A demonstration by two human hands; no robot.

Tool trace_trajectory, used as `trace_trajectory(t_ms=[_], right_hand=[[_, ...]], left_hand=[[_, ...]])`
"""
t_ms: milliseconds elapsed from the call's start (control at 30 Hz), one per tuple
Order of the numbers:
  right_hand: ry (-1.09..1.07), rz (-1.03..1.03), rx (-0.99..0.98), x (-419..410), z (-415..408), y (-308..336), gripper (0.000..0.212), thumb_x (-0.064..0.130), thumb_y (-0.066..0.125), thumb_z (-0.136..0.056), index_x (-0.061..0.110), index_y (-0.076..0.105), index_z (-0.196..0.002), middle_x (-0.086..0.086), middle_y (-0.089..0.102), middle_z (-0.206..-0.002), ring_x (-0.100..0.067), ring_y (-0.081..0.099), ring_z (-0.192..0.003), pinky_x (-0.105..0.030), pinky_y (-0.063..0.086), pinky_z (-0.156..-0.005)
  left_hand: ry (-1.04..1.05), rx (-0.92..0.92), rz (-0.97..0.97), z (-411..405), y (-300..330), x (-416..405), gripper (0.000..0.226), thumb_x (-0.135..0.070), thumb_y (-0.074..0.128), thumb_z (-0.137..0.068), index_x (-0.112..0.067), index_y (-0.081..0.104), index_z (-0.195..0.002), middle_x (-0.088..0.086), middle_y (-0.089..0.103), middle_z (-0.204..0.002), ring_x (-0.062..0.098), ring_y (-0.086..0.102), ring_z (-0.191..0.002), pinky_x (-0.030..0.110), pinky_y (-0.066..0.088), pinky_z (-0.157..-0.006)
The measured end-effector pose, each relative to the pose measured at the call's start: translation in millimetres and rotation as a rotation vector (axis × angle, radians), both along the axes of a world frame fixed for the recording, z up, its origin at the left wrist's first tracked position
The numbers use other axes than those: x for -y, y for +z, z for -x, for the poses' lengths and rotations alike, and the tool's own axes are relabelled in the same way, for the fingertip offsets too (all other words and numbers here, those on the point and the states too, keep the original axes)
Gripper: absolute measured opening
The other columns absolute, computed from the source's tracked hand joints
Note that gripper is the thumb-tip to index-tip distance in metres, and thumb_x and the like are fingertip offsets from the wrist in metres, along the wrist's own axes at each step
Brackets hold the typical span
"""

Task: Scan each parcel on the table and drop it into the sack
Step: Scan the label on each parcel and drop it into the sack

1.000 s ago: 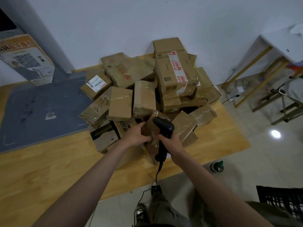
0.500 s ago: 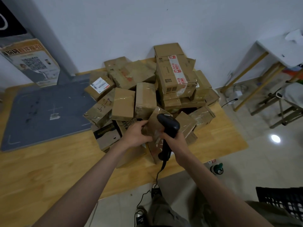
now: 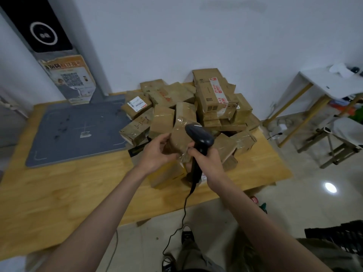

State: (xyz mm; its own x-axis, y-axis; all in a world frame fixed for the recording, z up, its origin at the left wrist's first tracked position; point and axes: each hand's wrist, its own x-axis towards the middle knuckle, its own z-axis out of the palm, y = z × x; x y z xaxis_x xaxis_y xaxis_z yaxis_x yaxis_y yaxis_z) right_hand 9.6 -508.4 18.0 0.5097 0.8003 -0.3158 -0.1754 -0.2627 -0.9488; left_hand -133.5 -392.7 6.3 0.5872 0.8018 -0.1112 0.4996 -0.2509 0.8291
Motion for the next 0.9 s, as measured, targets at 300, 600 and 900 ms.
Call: trace_trajectory(t_ms=[300,600,900], right_hand=[[0.238,-0.101,0.135,-17,114,32,0.014,0.015,0.070,-0.089,0.025,0.072,-0.097,-0.007,0.074,-0.092,-0.022,0.071,-0.088,-0.051,0.060,-0.085],[0.269,-0.056,-0.110,-57,158,29,0.018,0.015,0.067,-0.095,0.009,0.066,-0.112,-0.009,0.074,-0.102,-0.021,0.076,-0.084,-0.034,0.063,-0.068],[0.379,0.105,-0.373,-137,132,36,0.039,0.032,0.073,-0.092,0.015,0.055,-0.120,-0.019,0.068,-0.112,-0.039,0.076,-0.080,-0.047,0.063,-0.077]], left_hand=[[0.319,-0.029,-0.136,119,27,16,0.072,-0.039,0.087,-0.068,-0.023,0.055,-0.130,-0.004,0.052,-0.116,0.020,0.056,-0.108,0.043,0.051,-0.092],[0.532,-0.088,-0.103,203,26,8,0.077,-0.034,0.091,-0.063,-0.017,0.052,-0.127,-0.002,0.054,-0.116,0.017,0.056,-0.105,0.032,0.050,-0.082],[0.481,-0.082,-0.238,206,33,-28,0.082,-0.028,0.094,-0.060,-0.022,0.048,-0.128,-0.008,0.046,-0.120,0.008,0.049,-0.108,0.030,0.047,-0.089]])
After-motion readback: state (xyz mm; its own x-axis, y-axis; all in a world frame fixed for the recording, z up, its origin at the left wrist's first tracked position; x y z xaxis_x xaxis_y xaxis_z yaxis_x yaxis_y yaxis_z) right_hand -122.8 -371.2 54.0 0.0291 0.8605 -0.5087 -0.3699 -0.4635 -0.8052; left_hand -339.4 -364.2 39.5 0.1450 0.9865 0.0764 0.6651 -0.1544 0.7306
